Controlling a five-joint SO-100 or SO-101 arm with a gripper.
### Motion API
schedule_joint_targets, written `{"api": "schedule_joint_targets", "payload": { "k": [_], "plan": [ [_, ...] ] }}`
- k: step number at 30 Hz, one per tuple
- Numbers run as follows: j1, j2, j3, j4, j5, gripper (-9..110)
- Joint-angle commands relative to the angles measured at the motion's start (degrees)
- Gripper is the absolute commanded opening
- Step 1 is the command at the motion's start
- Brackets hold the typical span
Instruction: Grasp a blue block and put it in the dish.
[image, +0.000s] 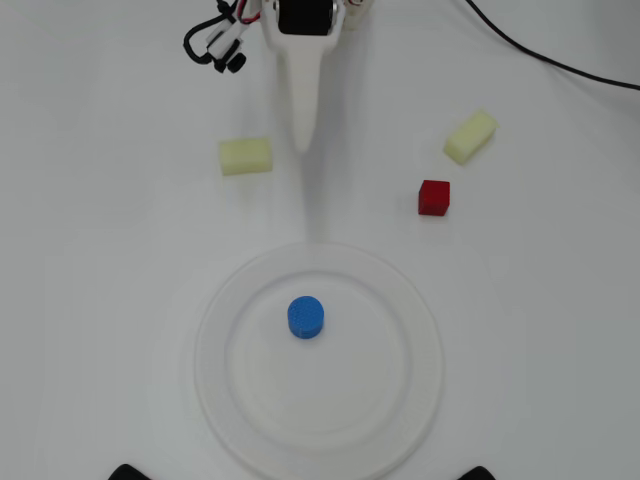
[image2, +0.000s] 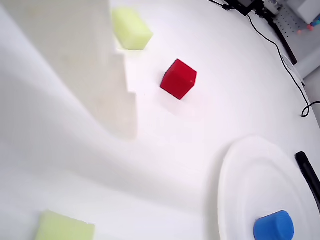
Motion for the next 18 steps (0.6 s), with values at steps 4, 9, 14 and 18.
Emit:
{"api": "schedule_joint_targets", "payload": {
  "k": [4, 9, 14, 18],
  "plan": [
    [-1.76, 16.17, 15.82, 0.09, -0.53, 38],
    [-3.08, 31.82, 29.36, 0.97, -0.88, 39],
    [-3.69, 45.0, 37.79, 6.86, -0.62, 39],
    [-3.52, 45.88, 40.69, 7.65, 1.41, 38]
  ]
}}
